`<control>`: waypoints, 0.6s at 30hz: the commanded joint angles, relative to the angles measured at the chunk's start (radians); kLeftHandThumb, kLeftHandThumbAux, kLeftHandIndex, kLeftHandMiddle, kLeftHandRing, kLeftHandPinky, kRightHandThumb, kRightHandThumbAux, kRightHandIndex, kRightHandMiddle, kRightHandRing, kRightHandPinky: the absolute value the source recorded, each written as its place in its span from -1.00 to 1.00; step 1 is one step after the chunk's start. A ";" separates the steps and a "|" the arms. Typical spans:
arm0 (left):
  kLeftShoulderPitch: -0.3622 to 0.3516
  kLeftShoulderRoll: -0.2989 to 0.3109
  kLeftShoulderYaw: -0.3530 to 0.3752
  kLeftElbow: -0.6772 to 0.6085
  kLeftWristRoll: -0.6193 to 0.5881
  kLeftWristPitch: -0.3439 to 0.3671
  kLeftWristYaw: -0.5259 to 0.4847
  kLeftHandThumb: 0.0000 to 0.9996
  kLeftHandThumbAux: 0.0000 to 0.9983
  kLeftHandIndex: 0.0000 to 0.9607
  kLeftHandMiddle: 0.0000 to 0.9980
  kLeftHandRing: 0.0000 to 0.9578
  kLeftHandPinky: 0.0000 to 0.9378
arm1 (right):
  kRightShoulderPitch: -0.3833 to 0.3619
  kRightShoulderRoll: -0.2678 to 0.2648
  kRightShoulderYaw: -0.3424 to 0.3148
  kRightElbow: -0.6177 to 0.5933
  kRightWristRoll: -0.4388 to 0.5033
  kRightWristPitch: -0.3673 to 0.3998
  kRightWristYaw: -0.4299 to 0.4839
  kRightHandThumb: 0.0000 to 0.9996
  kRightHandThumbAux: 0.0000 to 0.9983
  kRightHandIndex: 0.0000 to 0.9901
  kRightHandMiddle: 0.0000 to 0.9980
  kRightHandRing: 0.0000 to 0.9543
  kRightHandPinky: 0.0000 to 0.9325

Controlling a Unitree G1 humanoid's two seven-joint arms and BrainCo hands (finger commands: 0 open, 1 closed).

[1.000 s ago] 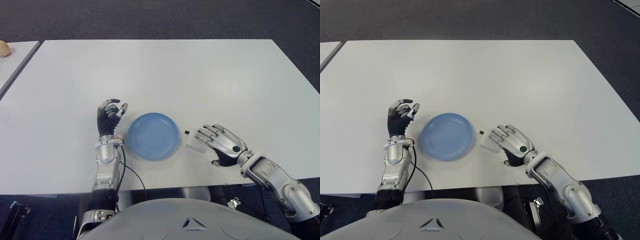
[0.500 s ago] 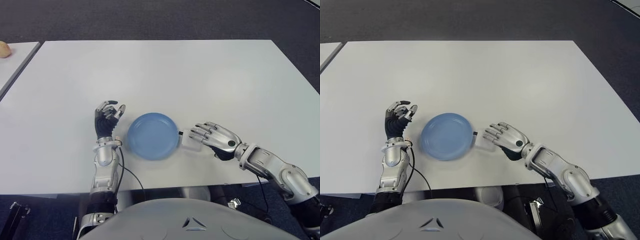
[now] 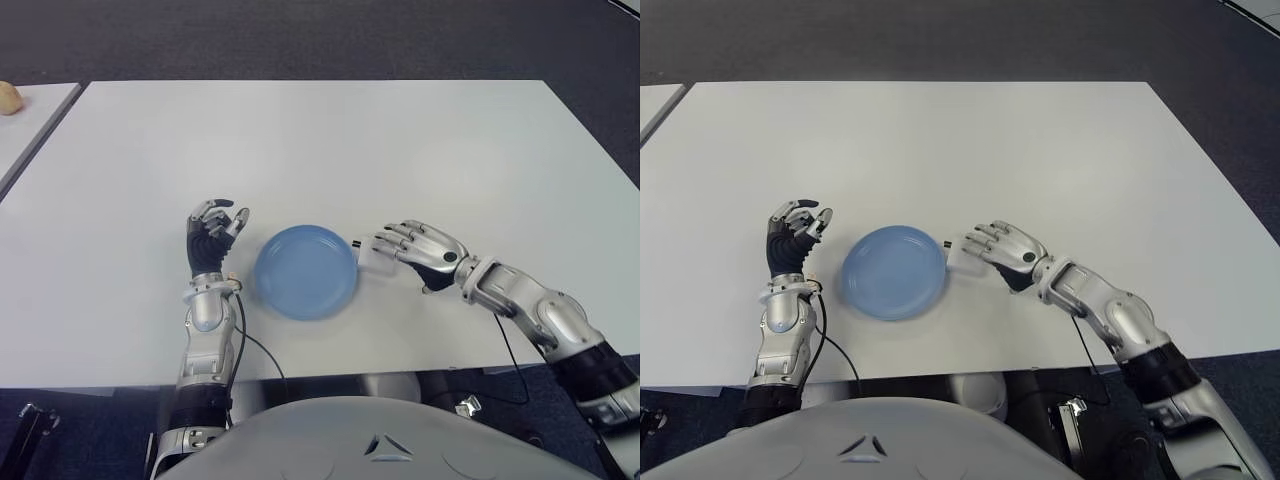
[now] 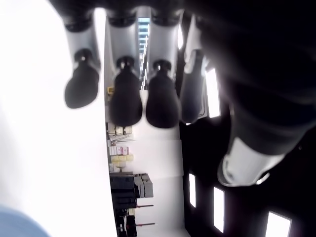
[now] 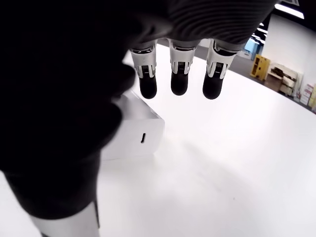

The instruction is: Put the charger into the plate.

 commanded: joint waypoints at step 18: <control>0.008 0.017 0.015 0.015 0.002 0.012 0.000 0.42 0.44 -0.08 0.55 0.56 0.58 | -0.190 0.075 0.157 0.405 -0.117 0.163 -0.216 -0.99 0.97 -1.00 -1.00 -1.00 -1.00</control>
